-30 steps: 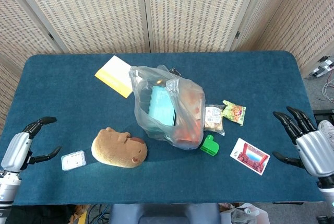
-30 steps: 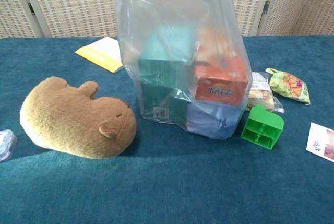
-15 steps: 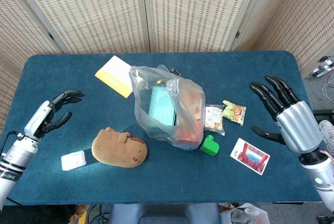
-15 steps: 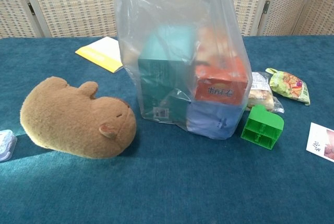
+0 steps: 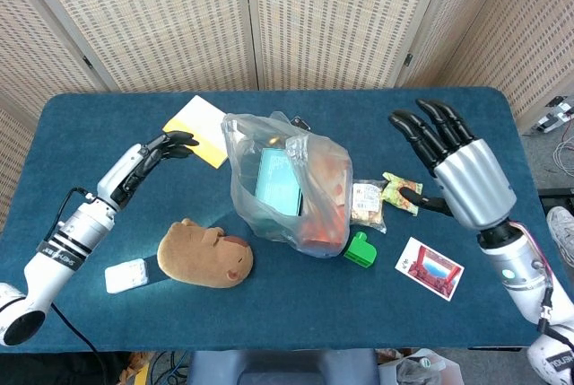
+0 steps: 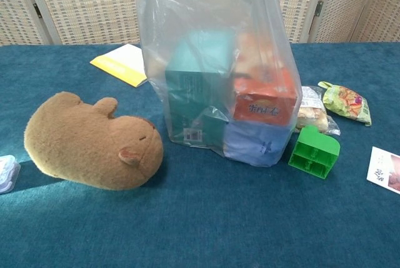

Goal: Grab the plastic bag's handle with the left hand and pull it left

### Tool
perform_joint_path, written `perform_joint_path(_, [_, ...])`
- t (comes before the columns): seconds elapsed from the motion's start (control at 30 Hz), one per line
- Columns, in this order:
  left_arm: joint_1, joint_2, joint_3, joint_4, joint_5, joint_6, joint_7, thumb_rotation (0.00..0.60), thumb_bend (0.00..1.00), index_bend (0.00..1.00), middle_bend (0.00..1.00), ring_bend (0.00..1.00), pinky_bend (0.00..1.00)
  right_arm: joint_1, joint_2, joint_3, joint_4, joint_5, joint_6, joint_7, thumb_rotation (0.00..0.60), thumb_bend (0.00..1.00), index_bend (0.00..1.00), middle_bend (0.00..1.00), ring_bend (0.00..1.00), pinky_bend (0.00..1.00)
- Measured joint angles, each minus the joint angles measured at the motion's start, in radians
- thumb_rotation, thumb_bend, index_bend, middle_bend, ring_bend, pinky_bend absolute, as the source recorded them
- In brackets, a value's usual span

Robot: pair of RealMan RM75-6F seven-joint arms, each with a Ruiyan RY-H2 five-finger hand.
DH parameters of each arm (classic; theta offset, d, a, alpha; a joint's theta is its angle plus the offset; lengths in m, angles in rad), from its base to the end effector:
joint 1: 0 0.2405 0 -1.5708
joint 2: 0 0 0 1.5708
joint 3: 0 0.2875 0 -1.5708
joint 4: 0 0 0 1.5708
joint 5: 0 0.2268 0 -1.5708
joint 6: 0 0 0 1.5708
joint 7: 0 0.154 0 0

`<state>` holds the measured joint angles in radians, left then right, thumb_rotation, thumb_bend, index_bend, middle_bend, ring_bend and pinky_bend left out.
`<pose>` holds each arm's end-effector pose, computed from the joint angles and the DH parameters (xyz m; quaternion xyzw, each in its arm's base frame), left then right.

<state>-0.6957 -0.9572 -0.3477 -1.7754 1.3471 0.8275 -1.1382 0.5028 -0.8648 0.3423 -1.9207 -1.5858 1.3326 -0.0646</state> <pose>-0.1353 0.3945 0.1592 -0.4654 -0.6666 -0.5723 0.1074 -0.1258 -0.3244 0.2287 0.6763 -0.1637 0.5590 0.4508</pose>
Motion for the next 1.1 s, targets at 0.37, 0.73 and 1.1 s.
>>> perform_joint_path(0.37, [-0.072, -0.027, -0.024, 0.008, 0.025, -0.088, -0.158, 0.082, 0.19, 0.22, 0.21, 0.21, 0.16, 0.193, -0.169, 0.061, 0.129, 0.079, -0.121, -0.069, 0.6, 0.03, 0.04, 0.1, 0.0, 0.12])
perform_joint_path(0.73, [-0.115, -0.042, -0.044, 0.022, 0.044, -0.128, -0.287, 0.079, 0.19, 0.23, 0.21, 0.22, 0.16, 0.346, -0.316, 0.093, 0.247, 0.1, -0.169, -0.1, 0.6, 0.03, 0.04, 0.1, 0.0, 0.12])
perform_joint_path(1.1, [-0.17, -0.073, -0.033, 0.048, 0.125, -0.145, -0.477, 0.081, 0.19, 0.25, 0.21, 0.23, 0.16, 0.413, -0.395, 0.084, 0.32, 0.09, -0.167, -0.147, 0.6, 0.07, 0.04, 0.1, 0.0, 0.12])
